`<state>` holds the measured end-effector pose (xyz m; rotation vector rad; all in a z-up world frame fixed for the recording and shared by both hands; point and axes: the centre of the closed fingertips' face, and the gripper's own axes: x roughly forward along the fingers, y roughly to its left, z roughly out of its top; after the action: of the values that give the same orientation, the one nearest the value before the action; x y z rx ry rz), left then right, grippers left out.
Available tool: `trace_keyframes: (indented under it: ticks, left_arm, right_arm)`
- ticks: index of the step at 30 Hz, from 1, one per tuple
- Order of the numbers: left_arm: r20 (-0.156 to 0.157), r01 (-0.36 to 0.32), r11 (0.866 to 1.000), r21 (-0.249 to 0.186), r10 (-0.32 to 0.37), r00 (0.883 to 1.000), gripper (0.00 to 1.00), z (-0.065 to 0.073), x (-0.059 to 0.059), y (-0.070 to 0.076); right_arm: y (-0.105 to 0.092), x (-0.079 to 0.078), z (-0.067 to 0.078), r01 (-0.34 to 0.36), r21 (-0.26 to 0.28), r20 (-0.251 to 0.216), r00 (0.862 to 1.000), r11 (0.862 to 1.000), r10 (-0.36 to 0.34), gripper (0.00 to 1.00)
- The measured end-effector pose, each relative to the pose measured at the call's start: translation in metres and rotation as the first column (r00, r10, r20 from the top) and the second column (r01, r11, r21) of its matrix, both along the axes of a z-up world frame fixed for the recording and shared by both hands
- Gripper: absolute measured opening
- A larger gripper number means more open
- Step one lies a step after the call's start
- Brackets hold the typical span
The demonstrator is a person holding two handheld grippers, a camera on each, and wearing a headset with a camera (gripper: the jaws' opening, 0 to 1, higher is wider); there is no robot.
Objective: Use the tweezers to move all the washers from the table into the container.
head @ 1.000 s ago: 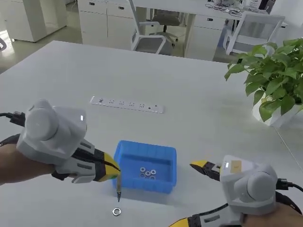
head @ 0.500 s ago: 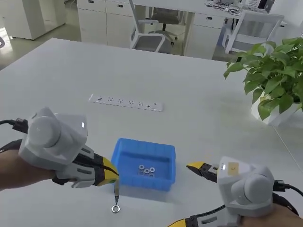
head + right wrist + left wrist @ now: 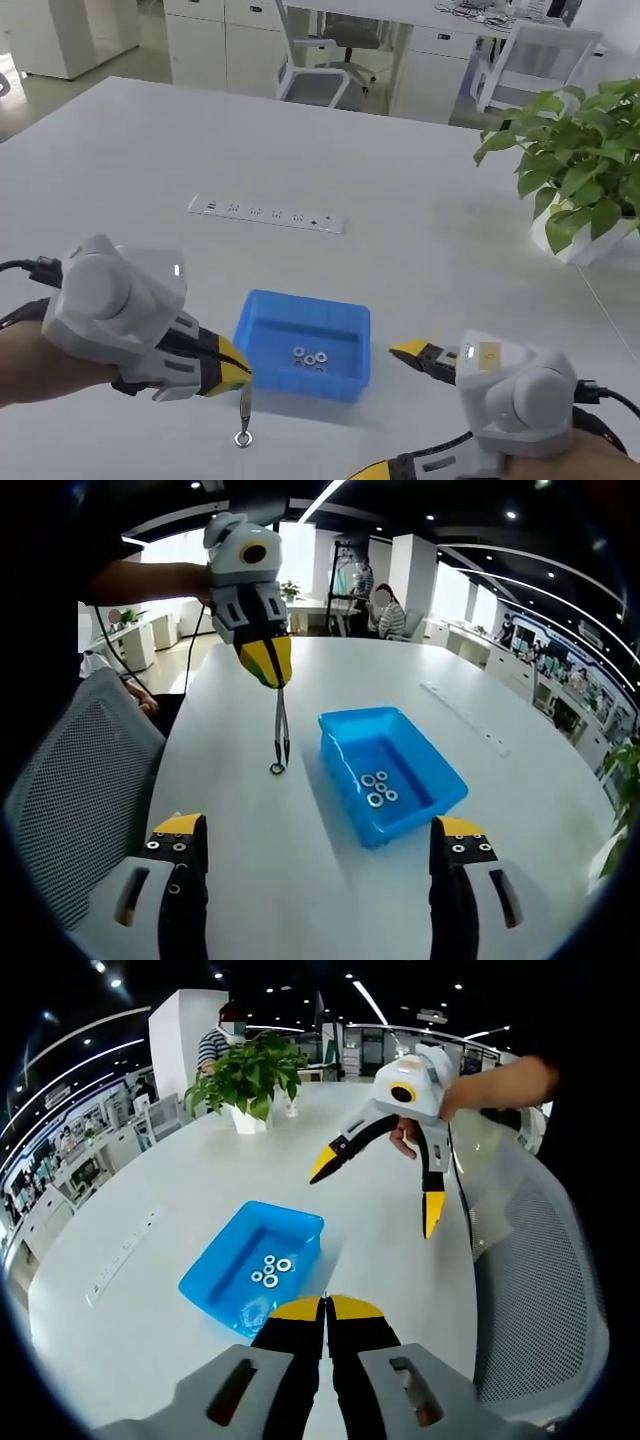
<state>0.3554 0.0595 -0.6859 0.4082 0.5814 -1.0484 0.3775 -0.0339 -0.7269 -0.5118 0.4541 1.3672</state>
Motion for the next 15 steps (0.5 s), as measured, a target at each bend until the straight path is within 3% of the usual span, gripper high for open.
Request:
trace_keyframes:
  ticks: [7,13,15]
  left_arm:
    - [0.003,0.019,1.0,0.009,-0.019,1.0,0.04,0.0,-0.002,0.0]
    - [0.003,0.051,0.998,0.021,-0.051,0.999,0.04,-0.001,-0.004,0.0]
    - [0.002,0.06,0.998,0.024,-0.06,0.998,0.04,-0.001,-0.004,0.0]
  right_arm:
    - [0.013,-0.006,0.001,-0.064,0.003,0.009,0.998,0.998,0.064,0.84]
    - [0.031,-0.009,0.003,-0.158,-0.001,0.049,0.986,0.987,0.158,0.66]
    - [0.04,-0.009,0.003,-0.181,0.009,0.043,0.983,0.983,0.181,0.58]
